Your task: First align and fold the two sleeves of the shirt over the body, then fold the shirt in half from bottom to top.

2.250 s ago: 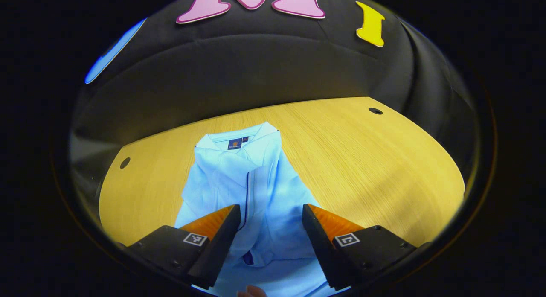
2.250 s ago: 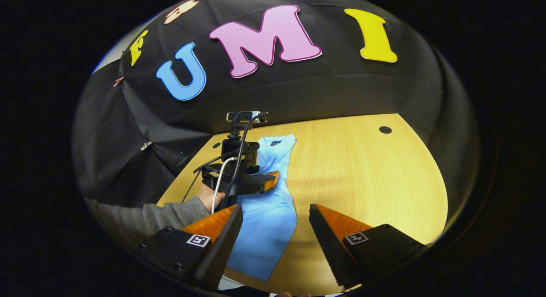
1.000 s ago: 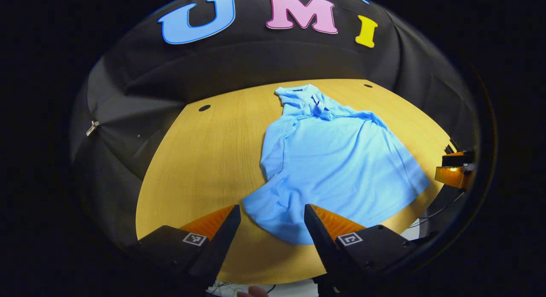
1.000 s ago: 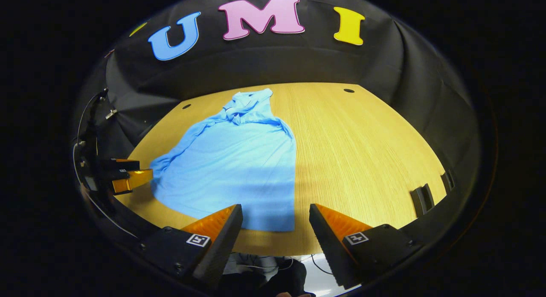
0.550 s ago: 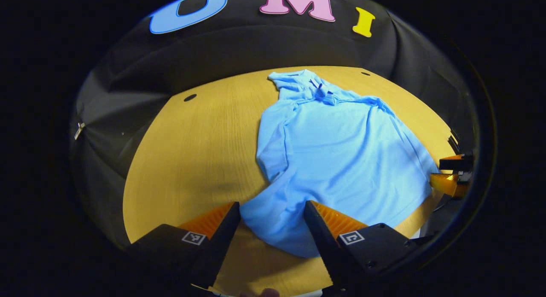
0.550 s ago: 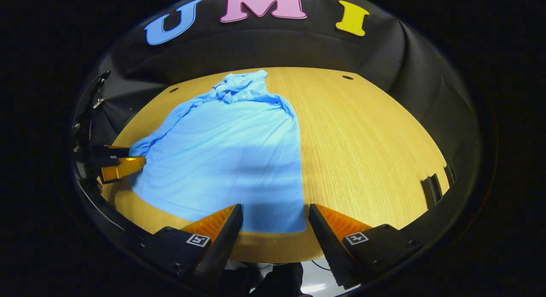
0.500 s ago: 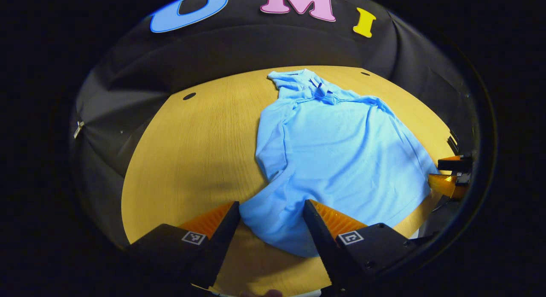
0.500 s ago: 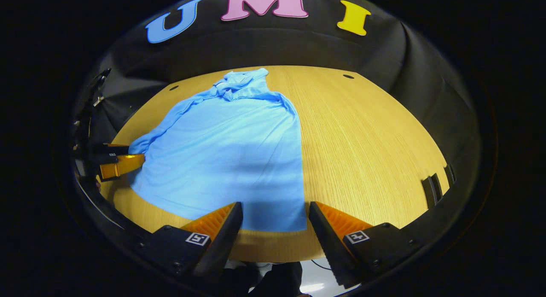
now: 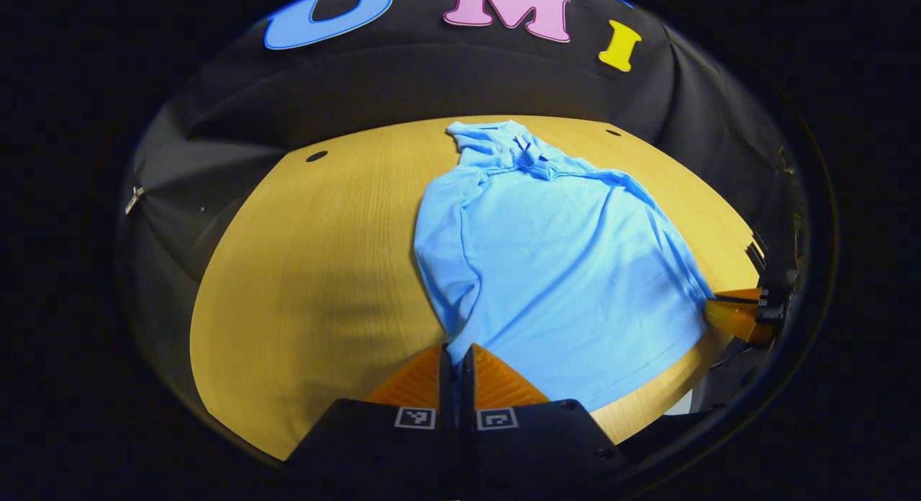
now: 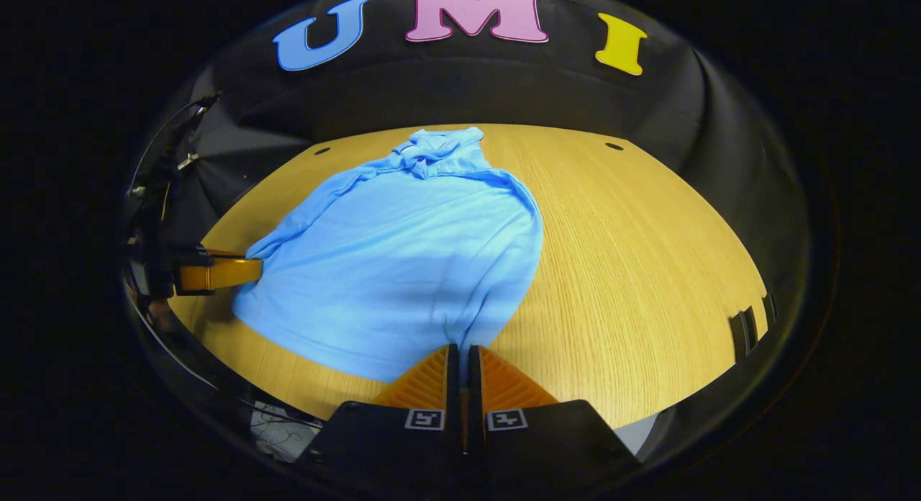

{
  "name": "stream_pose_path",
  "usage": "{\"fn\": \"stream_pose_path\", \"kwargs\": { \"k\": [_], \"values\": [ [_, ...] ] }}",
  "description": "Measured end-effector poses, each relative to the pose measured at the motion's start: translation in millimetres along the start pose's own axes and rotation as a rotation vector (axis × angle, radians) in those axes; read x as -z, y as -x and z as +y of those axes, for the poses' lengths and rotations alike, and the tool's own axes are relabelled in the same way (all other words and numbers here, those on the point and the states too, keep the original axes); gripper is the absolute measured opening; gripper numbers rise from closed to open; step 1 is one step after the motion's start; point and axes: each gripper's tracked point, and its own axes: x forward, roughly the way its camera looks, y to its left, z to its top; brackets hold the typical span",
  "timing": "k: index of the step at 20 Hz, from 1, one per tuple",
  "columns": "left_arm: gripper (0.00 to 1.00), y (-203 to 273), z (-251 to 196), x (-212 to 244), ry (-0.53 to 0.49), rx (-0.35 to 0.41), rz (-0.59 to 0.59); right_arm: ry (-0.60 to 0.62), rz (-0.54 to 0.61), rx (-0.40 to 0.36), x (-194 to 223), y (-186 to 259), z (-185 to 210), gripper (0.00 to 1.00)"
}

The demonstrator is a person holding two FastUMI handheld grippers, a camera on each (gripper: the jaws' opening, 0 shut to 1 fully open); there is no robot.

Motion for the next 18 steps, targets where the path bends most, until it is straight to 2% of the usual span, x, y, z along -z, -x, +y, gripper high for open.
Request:
{"fn": "stream_pose_path", "kwargs": {
  "k": [3,7,13,18],
  "values": [
    [0.06,8.3,-2.5,-7.6,0.046,-0.001,-0.036,-0.003,-0.038,-0.004,-15.5,7.8,-2.6,0.06],
    [0.06,23.7,-1.4,-38.6,0.104,-0.005,-0.101,-0.006,-0.126,-0.025,-63.5,17.6,1.6,0.07],
    [0.06,42.9,1.7,-130.2,0.153,-0.013,-0.256,-0.011,-0.261,-0.064,-157.9,17.1,-1.4,0.06],
    [0.06,35.6,4.5,-207.0,0.169,-0.006,-0.361,-0.006,-0.354,-0.050,-229.2,-1.1,-18.0,0.06]
  ]
}}
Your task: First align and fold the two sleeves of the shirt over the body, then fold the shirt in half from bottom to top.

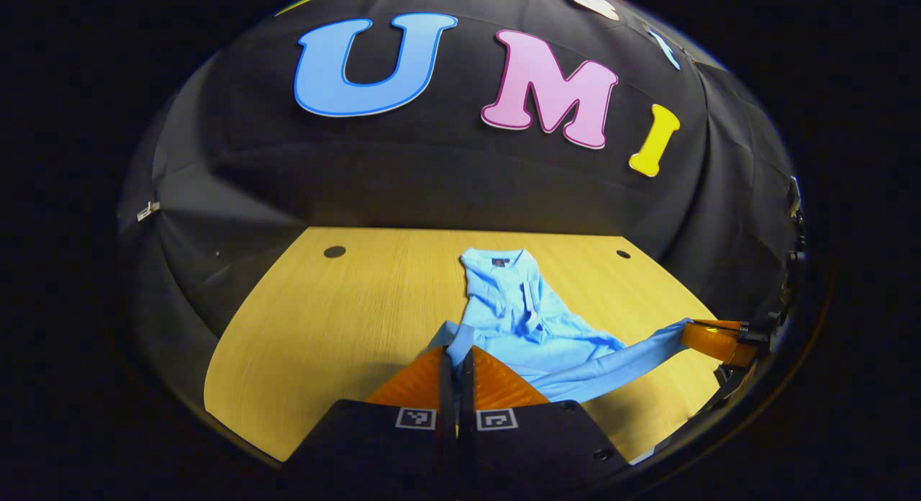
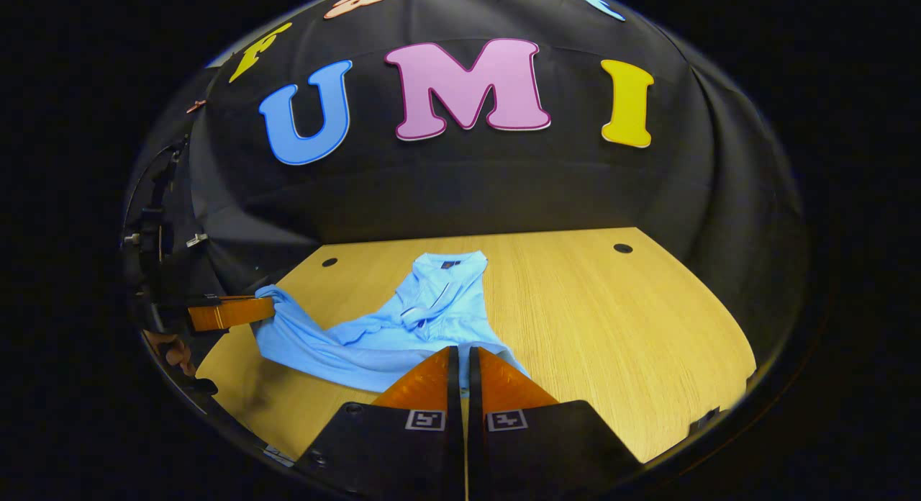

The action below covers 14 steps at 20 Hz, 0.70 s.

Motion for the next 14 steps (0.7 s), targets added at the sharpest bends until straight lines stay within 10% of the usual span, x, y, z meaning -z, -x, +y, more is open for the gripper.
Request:
{"fn": "stream_pose_path", "kwargs": {
  "k": [14],
  "values": [
    [0.06,-187.4,13.3,-91.9,-0.016,-0.054,-0.013,0.007,-0.044,0.013,-74.1,-181.2,-38.2,0.06]
  ]
}}
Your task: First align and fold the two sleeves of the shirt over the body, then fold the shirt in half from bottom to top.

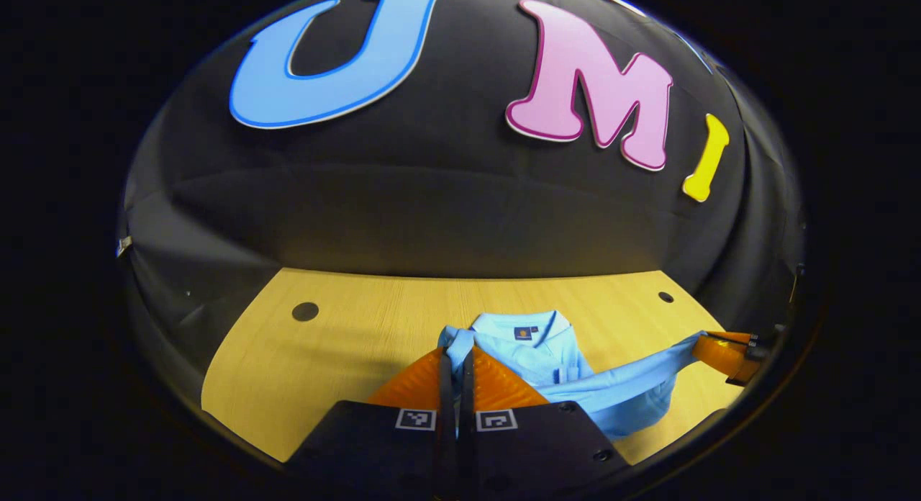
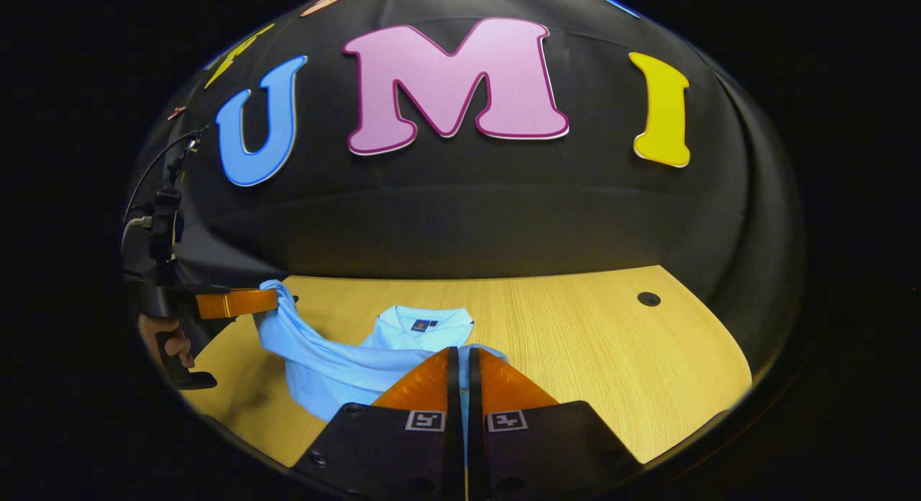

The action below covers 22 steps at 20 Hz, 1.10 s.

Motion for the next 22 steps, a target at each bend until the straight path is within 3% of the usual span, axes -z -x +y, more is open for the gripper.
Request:
{"fn": "stream_pose_path", "kwargs": {
  "k": [11,18,19,20,22],
  "values": [
    [0.06,-141.2,4.6,22.4,0.002,-0.067,0.063,-0.018,0.089,0.035,17.8,-145.8,-28.4,0.06],
    [0.06,-164.7,11.0,55.1,-0.031,-0.102,0.123,-0.052,0.183,0.084,61.1,-173.0,-33.1,0.06],
    [0.10,-167.3,12.0,60.9,-0.042,-0.109,0.137,-0.056,0.199,0.089,68.1,-175.0,-34.8,0.06],
    [0.06,-167.5,12.4,64.1,-0.050,-0.111,0.147,-0.058,0.211,0.090,73.0,-175.8,-35.6,0.06],
    [0.06,-170.6,12.1,65.4,-0.051,-0.111,0.149,-0.055,0.224,0.094,79.2,-177.4,-37.2,0.06]
  ]
}}
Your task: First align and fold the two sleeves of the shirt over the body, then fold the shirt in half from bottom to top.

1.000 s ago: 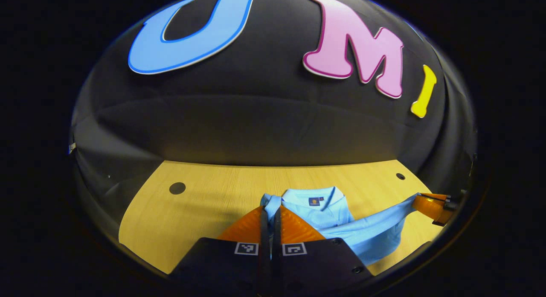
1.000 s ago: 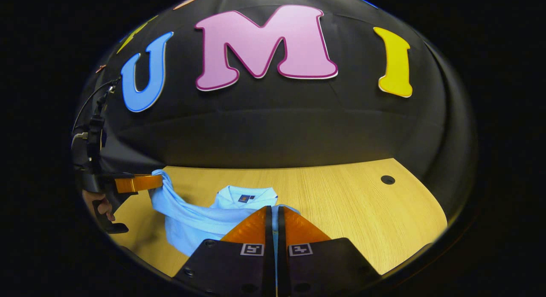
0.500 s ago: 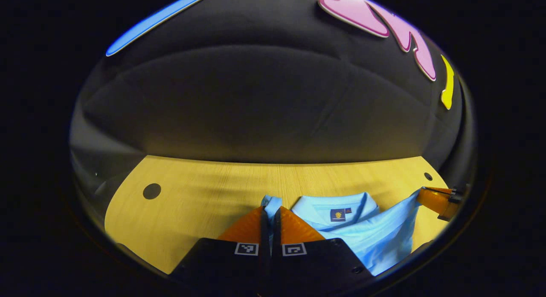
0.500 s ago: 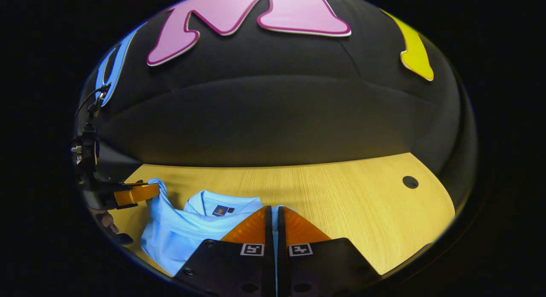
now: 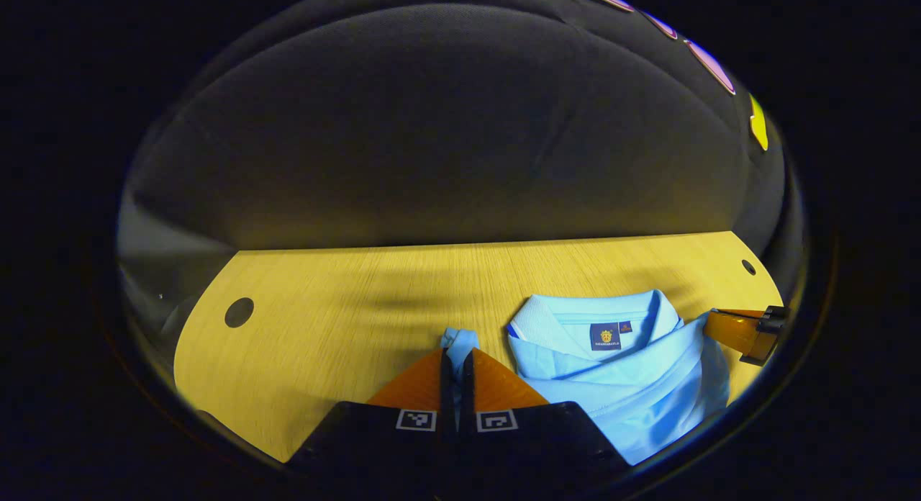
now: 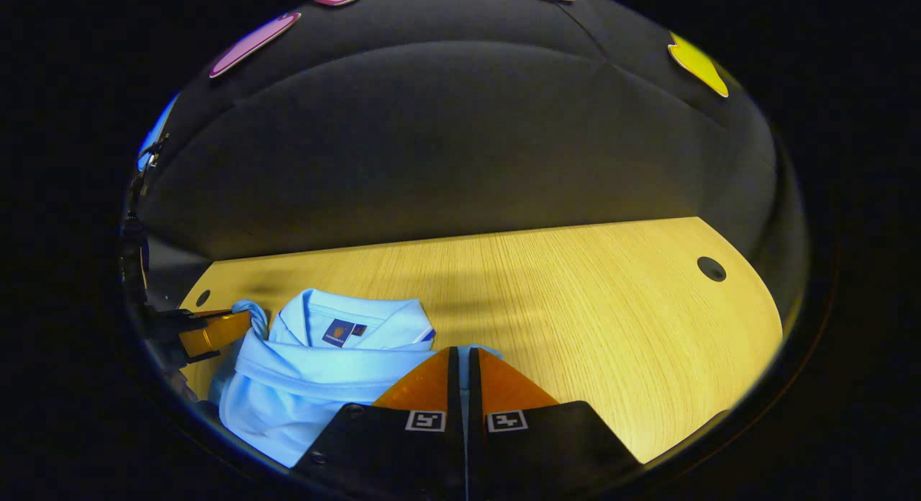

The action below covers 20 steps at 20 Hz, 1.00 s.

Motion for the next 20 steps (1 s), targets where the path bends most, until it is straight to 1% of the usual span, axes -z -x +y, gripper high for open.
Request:
{"fn": "stream_pose_path", "kwargs": {
  "k": [4,5,6,8,10,11,12,14,15,16,17,18,19,20],
  "values": [
    [0.07,-4.0,-1.5,7.7,-0.011,0.007,0.024,-0.021,0.019,0.019,5.4,-4.7,-2.6,0.07],
    [0.12,-3.9,-2.1,9.2,-0.015,0.007,0.031,-0.022,0.017,0.022,4.9,-4.7,-3.4,0.11],
    [0.15,-3.3,-2.2,8.9,-0.018,0.005,0.032,-0.023,0.021,0.024,6.2,-5.1,-2.8,0.13],
    [0.18,-1.7,-3.5,9.0,-0.021,0.007,0.037,-0.023,0.026,0.024,6.9,-4.5,-3.1,0.16],
    [0.27,-2.9,-2.9,13.8,-0.027,0.003,0.054,-0.028,0.032,0.031,8.5,-4.2,-3.4,0.17],
    [0.31,-2.4,-3.4,14.7,-0.028,0.008,0.061,-0.031,0.035,0.034,9.1,-2.5,-3.4,0.25],
    [0.33,-1.2,-3.8,15.2,-0.026,0.012,0.067,-0.030,0.037,0.038,8.4,-3.4,-4.9,0.22],
    [0.53,-0.2,-2.7,16.7,-0.025,0.010,0.071,-0.031,0.042,0.035,9.1,-0.8,-2.8,0.37],
    [0.63,-0.1,-3.4,17.9,-0.021,0.016,0.076,-0.033,0.046,0.029,10.2,-0.6,-1.2,0.49],
    [0.68,3.5,-5.3,17.9,-0.011,0.031,0.082,-0.035,0.051,0.022,11.0,1.3,0.2,0.56],
    [0.70,7.9,-3.6,16.2,-0.008,0.030,0.083,-0.034,0.053,0.019,11.7,3.7,0.7,0.64],
    [0.73,12.7,1.1,12.9,-0.006,0.013,0.076,-0.028,0.051,0.020,10.5,7.5,0.1,0.69],
    [0.81,16.0,4.2,9.8,-0.001,0.001,0.064,-0.022,0.040,0.023,7.5,11.6,-0.7,0.79],
    [0.89,21.4,5.5,5.2,0.013,-0.002,0.049,-0.020,0.022,0.022,2.4,16.5,-1.5,0.87]
  ]
}}
